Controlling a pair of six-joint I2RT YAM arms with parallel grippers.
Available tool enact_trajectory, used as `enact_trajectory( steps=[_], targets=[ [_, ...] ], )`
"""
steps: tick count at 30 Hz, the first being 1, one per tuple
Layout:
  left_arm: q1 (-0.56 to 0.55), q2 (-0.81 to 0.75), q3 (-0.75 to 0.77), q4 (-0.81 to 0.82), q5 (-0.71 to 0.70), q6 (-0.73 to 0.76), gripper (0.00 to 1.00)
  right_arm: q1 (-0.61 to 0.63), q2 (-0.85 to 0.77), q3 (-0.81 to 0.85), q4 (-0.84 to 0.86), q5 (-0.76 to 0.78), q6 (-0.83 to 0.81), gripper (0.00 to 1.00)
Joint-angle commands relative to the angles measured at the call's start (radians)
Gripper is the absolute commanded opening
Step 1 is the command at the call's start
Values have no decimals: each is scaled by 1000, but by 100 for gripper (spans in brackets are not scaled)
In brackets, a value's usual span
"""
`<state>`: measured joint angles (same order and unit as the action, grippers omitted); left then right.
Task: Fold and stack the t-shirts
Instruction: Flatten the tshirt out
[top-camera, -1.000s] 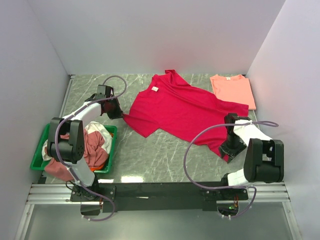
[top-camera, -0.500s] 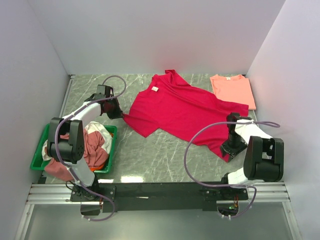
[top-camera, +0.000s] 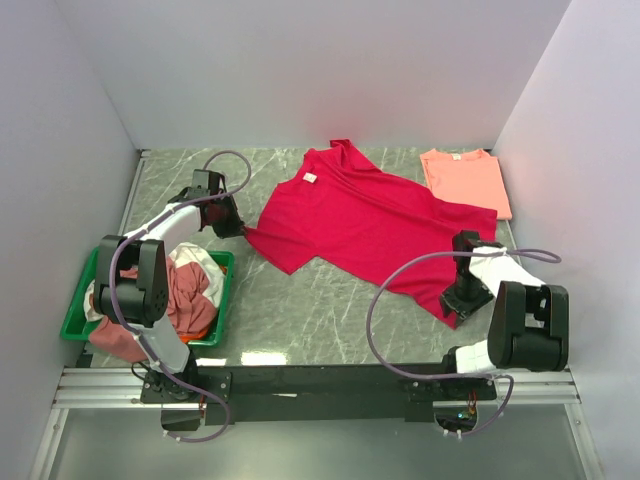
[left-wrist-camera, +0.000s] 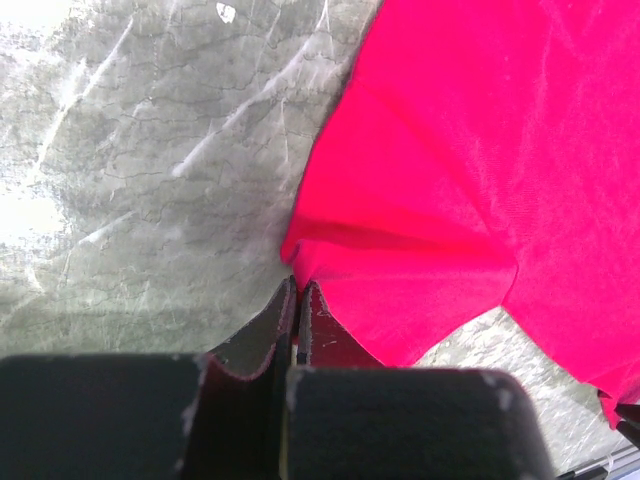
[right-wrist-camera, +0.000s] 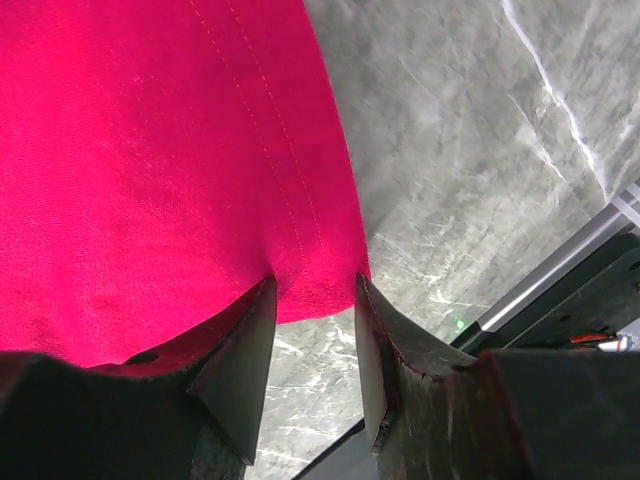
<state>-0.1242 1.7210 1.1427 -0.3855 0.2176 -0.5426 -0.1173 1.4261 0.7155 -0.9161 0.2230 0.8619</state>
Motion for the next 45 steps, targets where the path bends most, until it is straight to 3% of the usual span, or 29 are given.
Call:
enact_trajectory(
  steps=[1, 15, 25, 28, 32, 38, 45],
  targets=[
    [8, -24, 12, 13, 17, 10, 1, 19, -10, -79, 20, 33, 55, 45],
    [9, -35, 2, 14, 32, 7, 1, 70, -145, -132, 11, -117, 130, 50],
    [9, -52, -1, 11, 39, 4, 1, 220, -142, -143, 3, -125, 222, 52],
    [9, -61, -6, 10, 35, 7, 1, 254, -133, -156, 14, -128, 264, 47],
    [8, -67, -14, 10, 34, 9, 1, 304, -128, -162, 31, -134, 313, 24],
    [9, -77, -8, 4, 35, 10, 1, 338, -99, -128, 0, -117, 298, 2],
    [11, -107, 43, -15, 66, 9, 1, 344, -184, -21, -188, -40, 192, 0]
  ],
)
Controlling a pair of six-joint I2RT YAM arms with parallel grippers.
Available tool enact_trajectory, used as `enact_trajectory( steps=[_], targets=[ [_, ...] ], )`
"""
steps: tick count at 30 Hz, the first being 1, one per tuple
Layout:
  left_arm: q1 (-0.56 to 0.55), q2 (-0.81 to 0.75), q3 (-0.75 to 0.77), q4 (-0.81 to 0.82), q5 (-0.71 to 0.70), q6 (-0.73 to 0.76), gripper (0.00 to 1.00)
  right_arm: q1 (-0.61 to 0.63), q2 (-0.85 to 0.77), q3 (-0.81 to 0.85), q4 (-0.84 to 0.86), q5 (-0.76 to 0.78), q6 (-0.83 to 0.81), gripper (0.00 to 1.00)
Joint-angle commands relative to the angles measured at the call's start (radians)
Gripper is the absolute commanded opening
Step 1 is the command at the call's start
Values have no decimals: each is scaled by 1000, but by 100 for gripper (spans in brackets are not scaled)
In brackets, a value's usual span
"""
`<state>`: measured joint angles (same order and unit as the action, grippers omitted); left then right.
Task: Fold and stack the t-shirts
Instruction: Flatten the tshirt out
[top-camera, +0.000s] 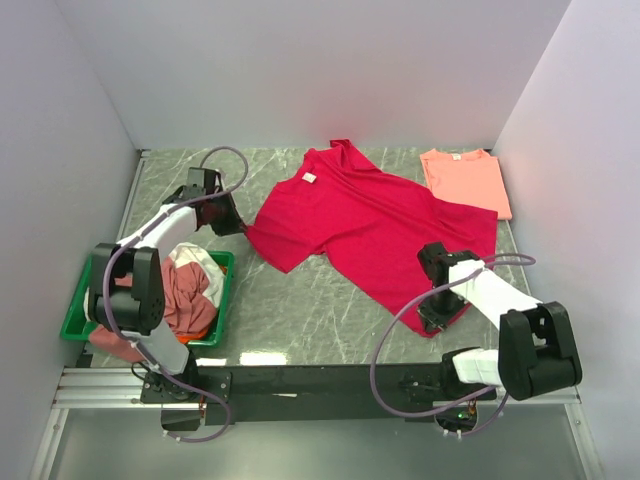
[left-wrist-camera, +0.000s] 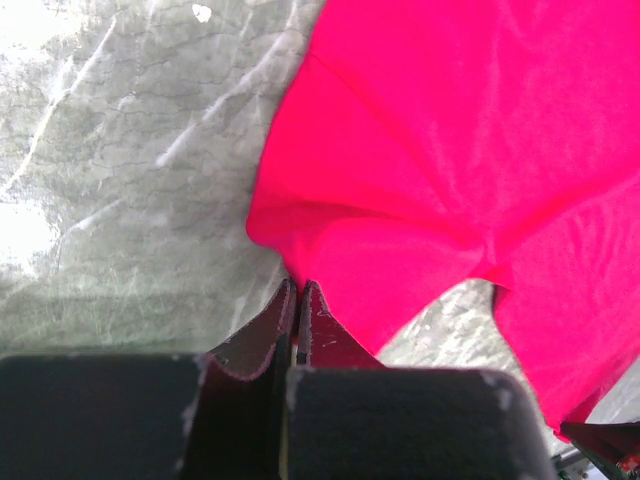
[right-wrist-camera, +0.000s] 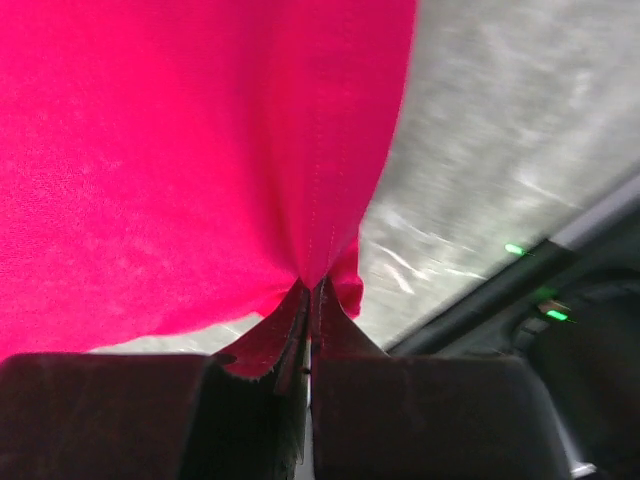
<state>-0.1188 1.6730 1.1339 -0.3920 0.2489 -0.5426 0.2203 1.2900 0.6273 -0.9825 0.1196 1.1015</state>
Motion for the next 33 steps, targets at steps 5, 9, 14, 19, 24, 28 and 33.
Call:
enact_trajectory(
  steps=[5, 9, 14, 19, 24, 28, 33],
  targets=[
    [13, -119, 81, -50, 41, -5, 1, 8, -78, 136, -225, 94, -126, 0],
    [24, -199, 61, -88, 46, -20, 1, 14, -96, 132, -269, 68, -172, 0],
    [30, -291, 20, -152, 9, -34, 1, 21, -136, 114, -292, 43, -212, 0],
    [34, -386, -25, -208, -28, -37, 1, 47, -158, 123, -323, 41, -242, 0],
    [36, -461, -66, -258, -54, -43, 1, 70, -176, 132, -335, 37, -259, 0],
    [36, -480, -94, -255, -43, -40, 1, 68, -189, 123, -306, 5, -261, 0],
    [34, -414, -51, -231, 0, -37, 1, 67, -169, 94, -208, -64, -252, 0]
  ],
)
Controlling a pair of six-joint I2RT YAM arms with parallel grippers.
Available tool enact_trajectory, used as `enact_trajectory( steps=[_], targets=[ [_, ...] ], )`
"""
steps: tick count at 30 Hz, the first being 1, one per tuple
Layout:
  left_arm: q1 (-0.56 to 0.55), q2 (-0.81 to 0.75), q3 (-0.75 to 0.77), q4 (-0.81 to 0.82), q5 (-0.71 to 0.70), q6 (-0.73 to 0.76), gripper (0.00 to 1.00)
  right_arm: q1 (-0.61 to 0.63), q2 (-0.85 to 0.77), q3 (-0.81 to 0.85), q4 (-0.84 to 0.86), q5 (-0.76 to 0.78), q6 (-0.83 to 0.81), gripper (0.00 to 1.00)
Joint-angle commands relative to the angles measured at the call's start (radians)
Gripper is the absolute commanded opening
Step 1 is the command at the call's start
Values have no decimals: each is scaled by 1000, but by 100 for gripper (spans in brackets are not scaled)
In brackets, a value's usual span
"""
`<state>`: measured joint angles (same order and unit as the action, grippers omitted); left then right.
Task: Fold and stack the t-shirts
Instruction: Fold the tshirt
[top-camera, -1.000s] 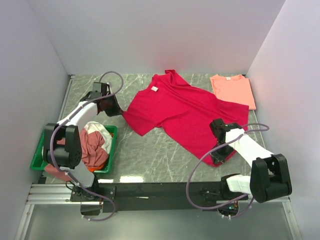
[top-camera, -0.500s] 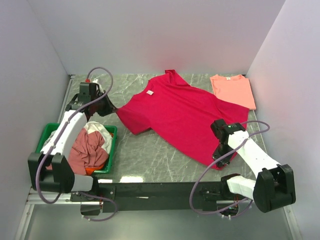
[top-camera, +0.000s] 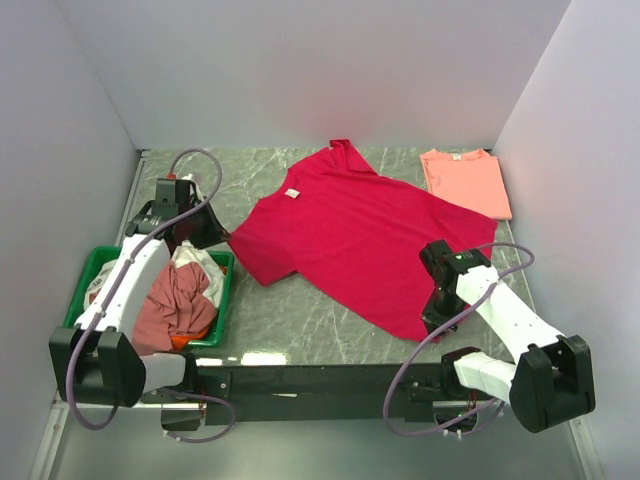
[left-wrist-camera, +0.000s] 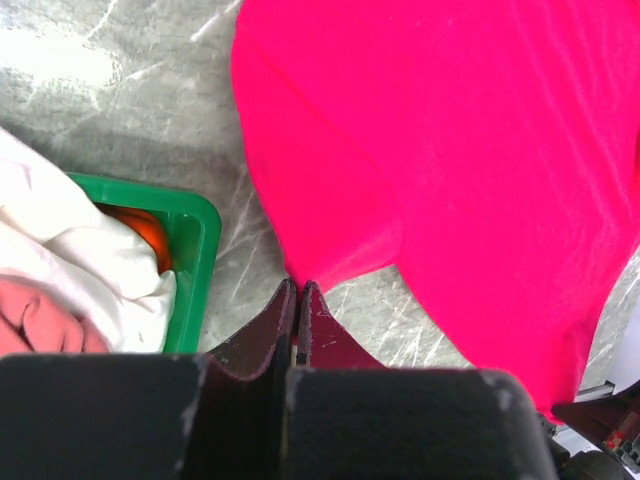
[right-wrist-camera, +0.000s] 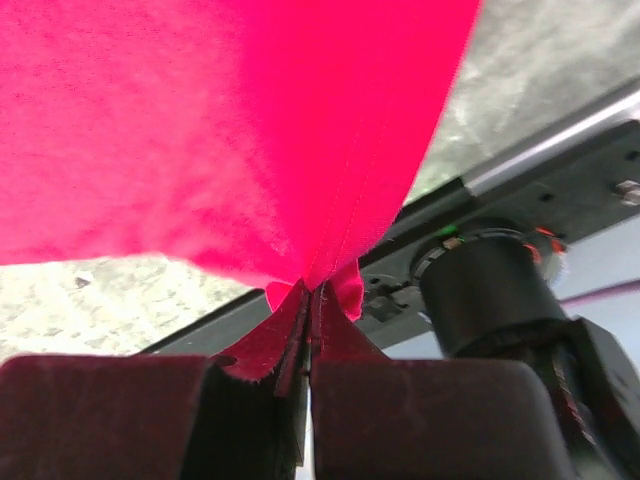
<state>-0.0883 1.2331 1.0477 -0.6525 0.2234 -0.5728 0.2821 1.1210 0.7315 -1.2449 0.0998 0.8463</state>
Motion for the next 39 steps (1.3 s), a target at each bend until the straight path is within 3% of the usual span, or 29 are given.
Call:
enact_trajectory(
  steps=[1, 11, 26, 39],
  targets=[
    [2, 38, 43, 37, 37, -6, 1, 5, 0, -21, 70, -54, 11, 0],
    [-53, 255, 239, 88, 114, -13, 1, -50, 43, -11, 189, -81, 28, 0],
    [-57, 577, 564, 126, 234, -51, 1, -388, 63, 82, 214, -40, -90, 0],
    [-71, 759, 747, 203, 330, -113, 1, -540, 37, 78, 219, 8, -127, 0]
  ],
)
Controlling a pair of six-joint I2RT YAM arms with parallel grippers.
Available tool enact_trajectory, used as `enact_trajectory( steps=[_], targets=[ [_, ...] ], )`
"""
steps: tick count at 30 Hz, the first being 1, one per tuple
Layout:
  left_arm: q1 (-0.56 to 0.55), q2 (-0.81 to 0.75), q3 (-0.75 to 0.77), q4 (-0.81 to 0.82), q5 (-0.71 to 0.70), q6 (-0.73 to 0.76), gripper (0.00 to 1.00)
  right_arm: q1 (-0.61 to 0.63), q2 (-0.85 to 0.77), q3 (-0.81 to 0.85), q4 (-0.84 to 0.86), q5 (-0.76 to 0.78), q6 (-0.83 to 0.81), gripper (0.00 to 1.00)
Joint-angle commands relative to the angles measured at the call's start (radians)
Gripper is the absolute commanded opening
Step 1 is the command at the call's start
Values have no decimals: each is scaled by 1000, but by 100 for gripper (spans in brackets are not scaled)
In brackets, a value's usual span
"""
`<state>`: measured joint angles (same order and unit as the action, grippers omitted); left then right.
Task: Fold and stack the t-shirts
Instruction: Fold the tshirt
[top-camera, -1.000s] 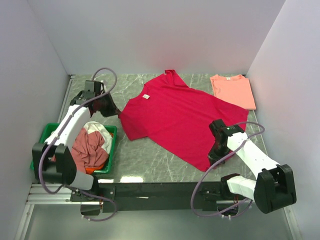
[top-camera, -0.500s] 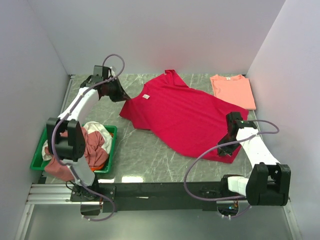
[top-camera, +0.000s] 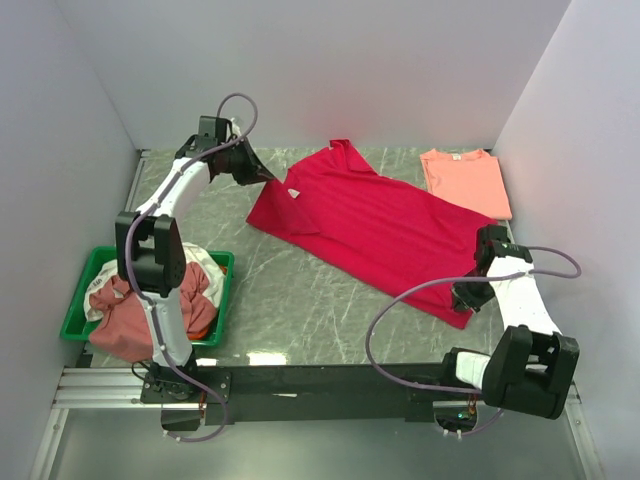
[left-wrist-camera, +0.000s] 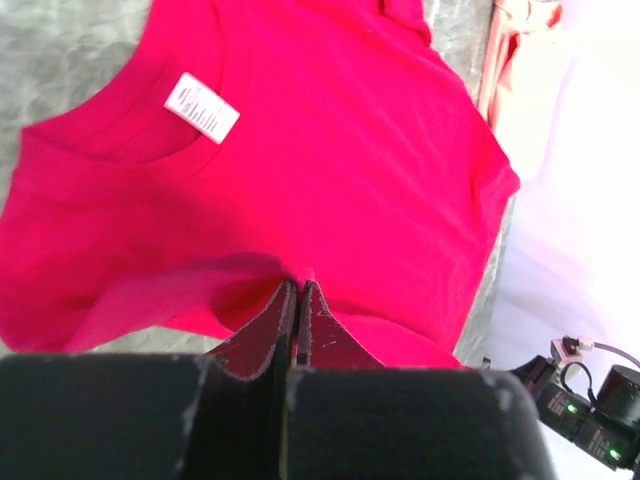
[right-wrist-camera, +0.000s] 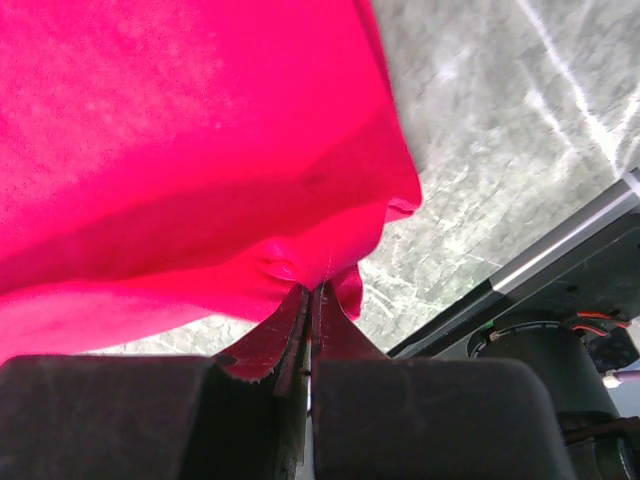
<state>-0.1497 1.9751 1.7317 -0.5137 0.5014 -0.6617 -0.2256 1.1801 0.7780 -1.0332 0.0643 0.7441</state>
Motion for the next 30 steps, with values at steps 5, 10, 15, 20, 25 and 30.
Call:
enact_trajectory(
  steps=[5, 10, 15, 20, 25, 30],
  targets=[
    [-27, 83, 143, 57, 69, -13, 1, -72, -10, 50, 22, 52, -46, 0],
    [-28, 114, 190, 57, 57, -18, 1, -100, 24, 82, 35, 63, -69, 0],
    [-30, 134, 215, 70, 48, -39, 1, -119, 62, 119, 48, 75, -87, 0],
    [-30, 157, 229, 80, 35, -50, 1, -132, 107, 141, 65, 77, -101, 0],
    [-30, 185, 256, 64, 23, -50, 1, -138, 168, 161, 88, 75, -114, 0],
    [-30, 206, 269, 60, 11, -53, 1, -138, 229, 193, 110, 81, -121, 0]
  ],
)
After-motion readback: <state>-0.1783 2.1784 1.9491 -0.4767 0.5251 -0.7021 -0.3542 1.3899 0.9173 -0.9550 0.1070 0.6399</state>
